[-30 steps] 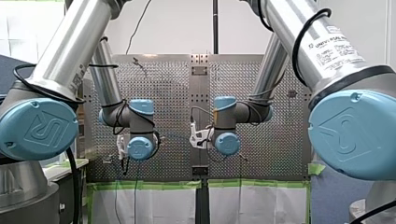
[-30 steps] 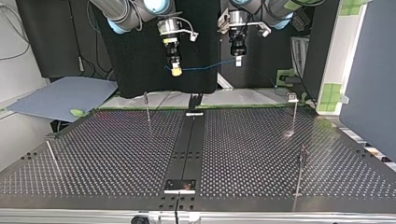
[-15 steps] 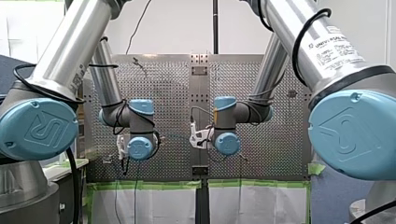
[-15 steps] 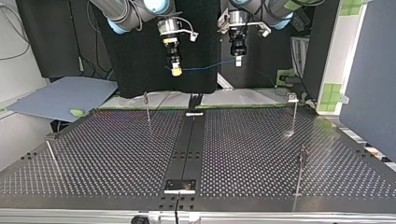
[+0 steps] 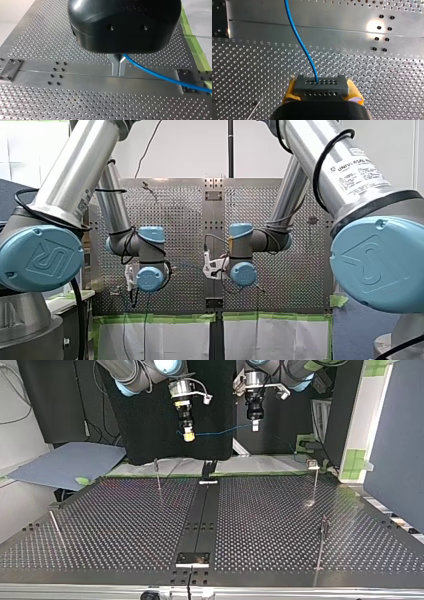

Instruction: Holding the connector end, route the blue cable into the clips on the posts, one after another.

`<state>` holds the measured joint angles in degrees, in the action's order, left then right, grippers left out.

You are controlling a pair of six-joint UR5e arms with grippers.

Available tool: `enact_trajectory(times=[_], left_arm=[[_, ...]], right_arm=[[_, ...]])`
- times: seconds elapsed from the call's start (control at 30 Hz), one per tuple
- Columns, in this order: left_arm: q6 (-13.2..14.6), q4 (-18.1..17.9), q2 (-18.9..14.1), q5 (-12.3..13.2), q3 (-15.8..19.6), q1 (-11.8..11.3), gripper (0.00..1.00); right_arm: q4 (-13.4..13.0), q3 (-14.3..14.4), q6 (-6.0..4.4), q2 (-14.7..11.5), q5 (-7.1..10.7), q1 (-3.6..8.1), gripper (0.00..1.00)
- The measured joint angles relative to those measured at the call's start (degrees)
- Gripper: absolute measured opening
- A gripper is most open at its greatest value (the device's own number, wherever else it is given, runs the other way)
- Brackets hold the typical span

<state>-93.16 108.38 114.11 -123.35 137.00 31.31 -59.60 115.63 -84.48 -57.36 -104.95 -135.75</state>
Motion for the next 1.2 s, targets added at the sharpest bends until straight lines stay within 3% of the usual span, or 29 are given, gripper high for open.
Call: enact_trajectory(times=[1.0,1.2], left_arm=[[0.33,0.49,0.22,0.41,-0.01,-0.32,0.0],[2.61,2.76,2.59,2.01,0.07,-2.4,0.0]], right_arm=[[0.04,-0.03,-0.04,-0.06,0.14,-0.04,0.0],[2.26,-2.26,-1.68,2.17,-2.09,-0.48,0.0]])
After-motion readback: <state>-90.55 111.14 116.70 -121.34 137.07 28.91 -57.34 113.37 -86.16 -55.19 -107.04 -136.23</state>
